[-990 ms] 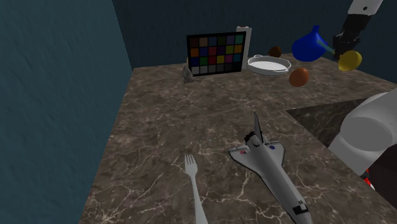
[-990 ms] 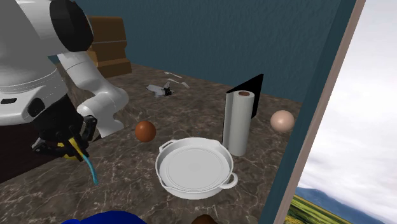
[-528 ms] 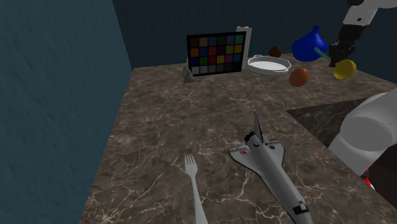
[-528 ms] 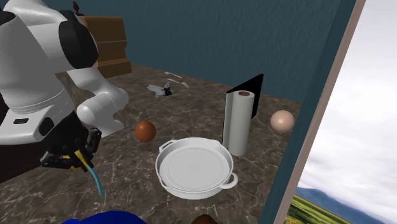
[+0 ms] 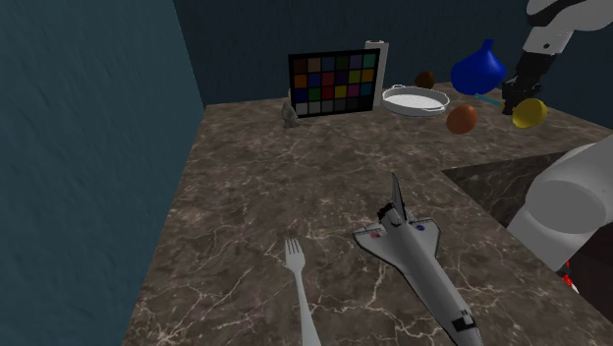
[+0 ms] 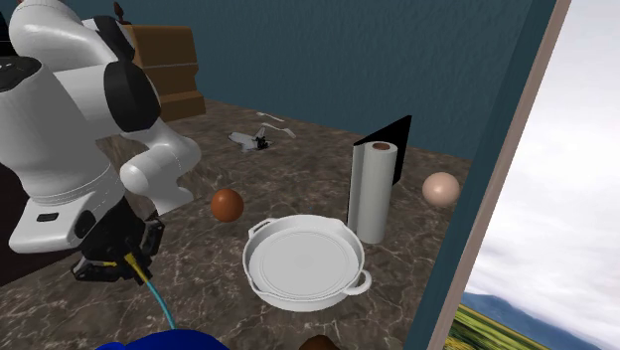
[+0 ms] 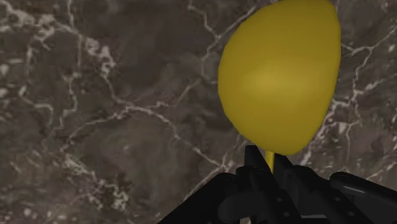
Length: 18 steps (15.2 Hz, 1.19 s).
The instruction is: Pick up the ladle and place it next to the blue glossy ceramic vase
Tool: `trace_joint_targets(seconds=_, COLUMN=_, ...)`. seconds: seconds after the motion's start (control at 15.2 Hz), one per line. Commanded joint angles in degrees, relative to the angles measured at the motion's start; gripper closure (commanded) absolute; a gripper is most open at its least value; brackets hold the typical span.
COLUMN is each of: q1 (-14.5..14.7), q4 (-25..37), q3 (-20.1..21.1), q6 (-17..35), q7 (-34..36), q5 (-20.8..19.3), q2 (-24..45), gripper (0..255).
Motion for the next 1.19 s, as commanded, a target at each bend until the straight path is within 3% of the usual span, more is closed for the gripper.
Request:
trace_joint_targets(seconds=0.0, q1=-0.05, q4=-0.29, q3=-0.2, q6=0.09, q7=-0.12, q5=-0.05, q2=0.12, gripper=255)
trace_joint_targets(seconds=0.33, q1=-0.06, q4=-0.29, q3=-0.19, q6=0.09, q7=-0.13, q5=-0.04, q2=0.13, gripper=255)
trace_joint_targets(seconds=0.4, q1=-0.06, q4=-0.31, q3=-0.21, q6=0.12, q7=-0.13, q5=-0.04, q2=0.13, gripper=0)
trace_joint_targets(seconds=0.73, q1=-0.06, q4=-0.29, q3=-0.19, q6=0.09, q7=-0.13, q5=-0.04, q2=0.13, gripper=0)
trace_joint_targets(seconds=0.99, q1=0.43, q4=7.1, q3=0.83, q6=-7.05, q7=-0.55, q5=0.93, q2=0.39, gripper=0)
trace_joint_targets(seconds=1.12, q1=0.43, q4=7.1, q3=0.83, q6=-7.05, q7=-0.55, q5=0.93, q2=0.39, gripper=0)
